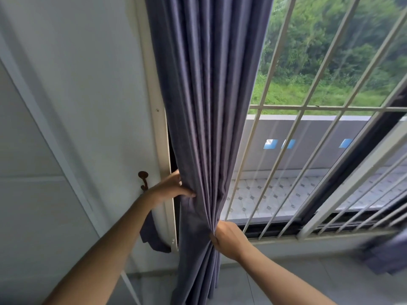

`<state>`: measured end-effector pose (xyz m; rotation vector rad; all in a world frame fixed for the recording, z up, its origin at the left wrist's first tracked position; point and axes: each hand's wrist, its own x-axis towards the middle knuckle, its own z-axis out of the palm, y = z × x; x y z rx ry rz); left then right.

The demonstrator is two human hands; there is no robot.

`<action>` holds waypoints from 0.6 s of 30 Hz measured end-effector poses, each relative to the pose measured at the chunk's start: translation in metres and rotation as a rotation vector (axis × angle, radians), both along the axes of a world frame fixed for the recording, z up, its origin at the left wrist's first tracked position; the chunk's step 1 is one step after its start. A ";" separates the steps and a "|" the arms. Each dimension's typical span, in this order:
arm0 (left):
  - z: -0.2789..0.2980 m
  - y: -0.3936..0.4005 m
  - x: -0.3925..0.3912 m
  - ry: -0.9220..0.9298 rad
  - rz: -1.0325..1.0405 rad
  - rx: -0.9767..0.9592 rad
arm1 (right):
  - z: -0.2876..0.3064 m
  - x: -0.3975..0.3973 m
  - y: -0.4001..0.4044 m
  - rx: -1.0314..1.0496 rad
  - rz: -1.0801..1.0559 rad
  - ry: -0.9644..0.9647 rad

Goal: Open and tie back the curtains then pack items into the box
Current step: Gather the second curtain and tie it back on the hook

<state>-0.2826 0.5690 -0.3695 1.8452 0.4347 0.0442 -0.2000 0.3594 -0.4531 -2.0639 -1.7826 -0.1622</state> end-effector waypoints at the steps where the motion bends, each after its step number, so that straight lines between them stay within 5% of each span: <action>1: 0.002 -0.003 0.003 0.018 -0.027 -0.017 | -0.001 0.001 -0.001 -0.001 -0.010 -0.007; 8: -0.007 -0.017 0.003 -0.041 0.147 -0.049 | -0.029 0.002 -0.006 -0.139 -0.375 0.012; 11: -0.019 -0.048 -0.009 -0.238 0.498 0.564 | -0.035 0.000 -0.002 -0.213 -0.486 -0.048; 14: -0.041 -0.063 -0.020 -0.181 0.558 1.004 | -0.032 -0.005 0.006 -0.228 -0.519 -0.053; 18: -0.051 -0.072 -0.025 -0.155 0.483 0.695 | -0.030 -0.013 0.017 -0.255 -0.518 -0.050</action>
